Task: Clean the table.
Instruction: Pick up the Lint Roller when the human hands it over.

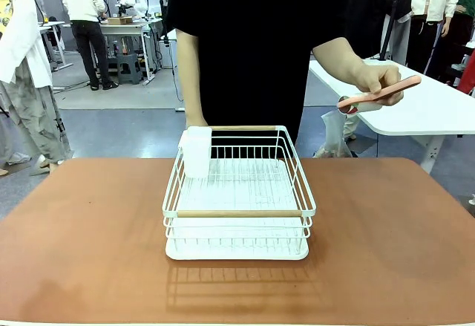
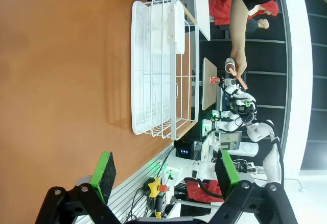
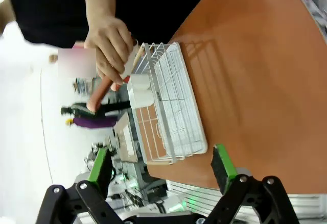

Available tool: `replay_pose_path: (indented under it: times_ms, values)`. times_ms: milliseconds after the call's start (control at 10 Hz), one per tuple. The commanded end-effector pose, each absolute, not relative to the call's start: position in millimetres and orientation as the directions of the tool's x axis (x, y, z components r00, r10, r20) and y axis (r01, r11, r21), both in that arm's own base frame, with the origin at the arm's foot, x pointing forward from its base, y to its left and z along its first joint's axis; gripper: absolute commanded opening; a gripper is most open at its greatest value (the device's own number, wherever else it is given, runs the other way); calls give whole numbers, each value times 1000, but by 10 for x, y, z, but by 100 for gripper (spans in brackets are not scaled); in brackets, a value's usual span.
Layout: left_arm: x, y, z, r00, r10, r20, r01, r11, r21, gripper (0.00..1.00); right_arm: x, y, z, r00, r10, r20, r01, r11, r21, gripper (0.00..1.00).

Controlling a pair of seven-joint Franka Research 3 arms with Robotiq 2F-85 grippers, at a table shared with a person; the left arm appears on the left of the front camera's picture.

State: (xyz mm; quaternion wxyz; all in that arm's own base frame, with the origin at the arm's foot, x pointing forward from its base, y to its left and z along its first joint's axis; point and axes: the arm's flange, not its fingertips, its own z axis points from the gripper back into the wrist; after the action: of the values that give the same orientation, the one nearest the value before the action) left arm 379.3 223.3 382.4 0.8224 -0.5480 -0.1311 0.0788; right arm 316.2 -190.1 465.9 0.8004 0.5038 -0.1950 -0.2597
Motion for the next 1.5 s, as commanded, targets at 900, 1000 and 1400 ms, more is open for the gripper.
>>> replay_pose_path:
  times_ms: [900, 1000, 1400]
  values:
    - [3783, 2251, 3854, 950, 279, 139, 19, 395, -918, 100, 3545, -487, 5102, 699, -710, -88, 375, 259, 890, 100]
    - [3783, 2251, 3854, 950, 279, 139, 19, 395, -918, 100, 3594, -472, 5062, 688, -720, -90, 381, 253, 889, 100]
    - [3783, 2251, 3854, 950, 279, 139, 19, 395, -918, 100, 3810, -77, 5091, 628, -778, 13, 418, 351, 838, 100]
